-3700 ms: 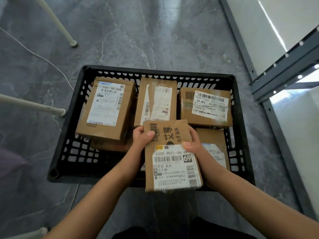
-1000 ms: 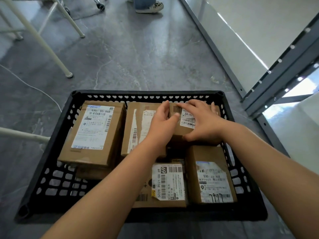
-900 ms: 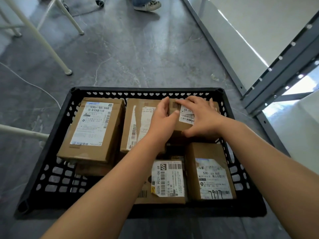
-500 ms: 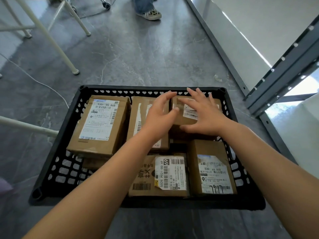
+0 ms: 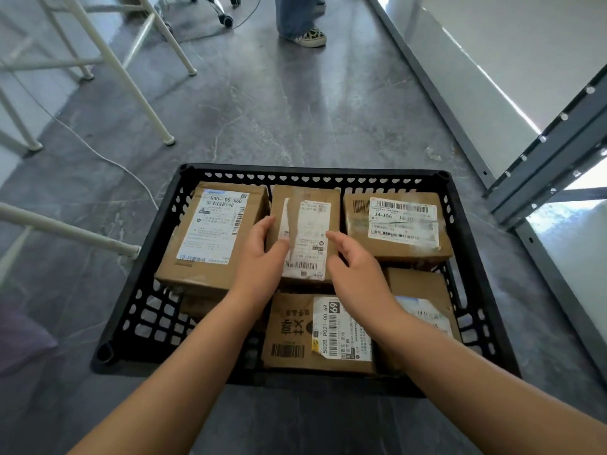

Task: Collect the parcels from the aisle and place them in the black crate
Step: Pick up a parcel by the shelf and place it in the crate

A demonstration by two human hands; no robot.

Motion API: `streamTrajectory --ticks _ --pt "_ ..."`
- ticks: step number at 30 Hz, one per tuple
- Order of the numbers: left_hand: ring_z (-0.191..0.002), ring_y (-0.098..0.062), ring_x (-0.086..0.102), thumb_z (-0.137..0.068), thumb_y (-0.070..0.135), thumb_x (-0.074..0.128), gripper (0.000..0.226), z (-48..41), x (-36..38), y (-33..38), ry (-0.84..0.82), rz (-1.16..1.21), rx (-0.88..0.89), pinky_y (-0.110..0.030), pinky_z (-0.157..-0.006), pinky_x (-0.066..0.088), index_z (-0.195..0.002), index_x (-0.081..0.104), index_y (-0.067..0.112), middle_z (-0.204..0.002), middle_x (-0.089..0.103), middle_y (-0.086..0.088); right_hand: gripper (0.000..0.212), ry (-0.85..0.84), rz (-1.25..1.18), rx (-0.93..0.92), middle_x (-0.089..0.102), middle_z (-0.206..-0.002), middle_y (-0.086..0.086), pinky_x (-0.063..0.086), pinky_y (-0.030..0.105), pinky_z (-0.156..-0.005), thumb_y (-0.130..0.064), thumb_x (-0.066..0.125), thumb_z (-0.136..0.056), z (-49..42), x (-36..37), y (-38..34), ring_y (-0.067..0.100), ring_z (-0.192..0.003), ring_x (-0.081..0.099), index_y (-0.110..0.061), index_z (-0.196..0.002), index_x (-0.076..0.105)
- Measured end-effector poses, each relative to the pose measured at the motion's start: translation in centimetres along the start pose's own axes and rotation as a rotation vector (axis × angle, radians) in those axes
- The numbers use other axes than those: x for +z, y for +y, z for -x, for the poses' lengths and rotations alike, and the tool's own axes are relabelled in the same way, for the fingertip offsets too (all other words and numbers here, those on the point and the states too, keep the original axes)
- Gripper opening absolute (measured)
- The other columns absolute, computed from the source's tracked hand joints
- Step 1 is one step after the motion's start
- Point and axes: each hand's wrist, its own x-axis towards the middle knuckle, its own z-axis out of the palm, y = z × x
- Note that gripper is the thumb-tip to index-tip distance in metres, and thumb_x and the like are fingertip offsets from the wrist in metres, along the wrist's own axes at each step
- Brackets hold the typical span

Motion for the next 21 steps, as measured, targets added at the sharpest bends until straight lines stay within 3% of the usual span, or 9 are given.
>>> streamTrajectory --ticks 4,8,11,13,15,16,18,19,21 --pt "-0.096 -0.012 0.066 -0.094 0.014 0.049 0.049 -0.4 0.3 0.3 0.027 0.044 -0.014 -0.035 -0.080 0.058 -0.141 0.036 0.020 -0.120 0.059 0.004 0.047 -0.013 -0.038 0.009 0.034 -0.150 -0.007 0.027 0.019 -0.103 -0.010 0.040 -0.095 -0.7 -0.1 -0.5 0.006 -0.139 0.027 -0.024 -0.140 0.039" --pt "-0.099 -0.010 0.064 -0.095 0.011 0.048 0.045 0.0 0.2 0.5 0.027 0.064 -0.009 -0.026 -0.071 0.057 -0.138 0.039 0.020 -0.115 0.056 0.011 0.045 -0.049 -0.040 0.004 0.040 -0.146 -0.009 0.028 0.018 -0.102 -0.011 0.040 -0.096 -0.8 -0.6 -0.4 0.002 -0.133 0.032 -0.024 -0.138 0.041" --pt "-0.096 0.002 0.063 -0.095 0.013 0.049 0.033 0.1 -1.0 1.2 0.076 0.025 0.058 -0.019 -0.072 0.056 -0.127 0.050 0.020 -0.116 0.058 0.010 0.035 -0.054 -0.115 0.011 0.059 -0.119 -0.015 0.045 0.021 -0.097 -0.013 0.043 -0.096 -0.9 -2.2 -1.2 -0.003 -0.111 0.055 -0.024 -0.129 0.050" --pt "-0.106 -0.002 0.059 -0.095 0.014 0.048 0.030 -0.4 -2.8 1.7 0.183 -0.076 0.160 -0.025 -0.088 0.052 -0.123 0.053 0.021 -0.119 0.058 0.009 0.029 0.035 -0.113 -0.006 0.061 -0.102 -0.018 0.053 0.027 -0.088 -0.014 0.044 -0.096 -1.3 -4.0 -1.6 0.008 -0.101 0.064 -0.023 -0.120 0.056" --pt "-0.114 -0.008 0.053 -0.095 0.015 0.047 0.030 -1.2 -4.9 1.9 0.301 -0.205 0.238 -0.029 -0.094 0.046 -0.123 0.053 0.023 -0.123 0.056 0.008 0.026 0.164 0.005 -0.038 0.063 -0.105 -0.012 0.056 0.039 -0.086 -0.017 0.046 -0.095 -1.8 -6.0 -1.6 0.031 -0.098 0.064 -0.024 -0.118 0.057" --pt "-0.115 -0.009 0.051 -0.095 0.016 0.048 0.030 -1.6 -5.9 1.8 0.343 -0.292 0.260 -0.029 -0.092 0.045 -0.124 0.052 0.024 -0.124 0.054 0.006 0.027 0.223 0.074 -0.063 0.064 -0.108 -0.008 0.058 0.038 -0.080 -0.018 0.046 -0.095 -2.2 -7.0 -1.4 0.034 -0.093 0.064 -0.024 -0.118 0.057" --pt "-0.121 -0.014 0.044 -0.093 0.020 0.051 0.038 -2.7 -8.0 0.9 0.411 -0.565 0.251 -0.036 -0.099 0.039 -0.130 0.048 0.018 -0.133 0.048 -0.002 0.028 0.308 0.276 -0.128 0.061 -0.116 -0.002 0.055 0.017 -0.071 -0.016 0.047 -0.094 -2.9 -9.0 -0.2 0.015 -0.088 0.064 -0.022 -0.120 0.055" --pt "-0.127 -0.021 0.040 -0.091 0.022 0.054 0.045 -3.3 -9.0 0.2 0.428 -0.716 0.212 -0.044 -0.106 0.035 -0.134 0.044 0.014 -0.139 0.044 -0.007 0.031 0.337 0.430 -0.141 0.056 -0.124 0.000 0.051 0.014 -0.078 -0.017 0.048 -0.093 -3.2 -9.9 0.6 0.010 -0.100 0.060 -0.021 -0.124 0.053" --pt "-0.135 -0.035 0.032 -0.089 0.030 0.055 0.060 -4.1 -10.3 -0.7 0.425 -0.914 0.028 -0.056 -0.110 0.026 -0.141 0.035 0.008 -0.146 0.035 -0.016 0.043 0.363 0.742 -0.110 0.039 -0.145 0.003 0.036 0.036 -0.109 -0.022 0.051 -0.091 -4.0 -11.3 2.3 0.018 -0.132 0.038 -0.019 -0.134 0.046"
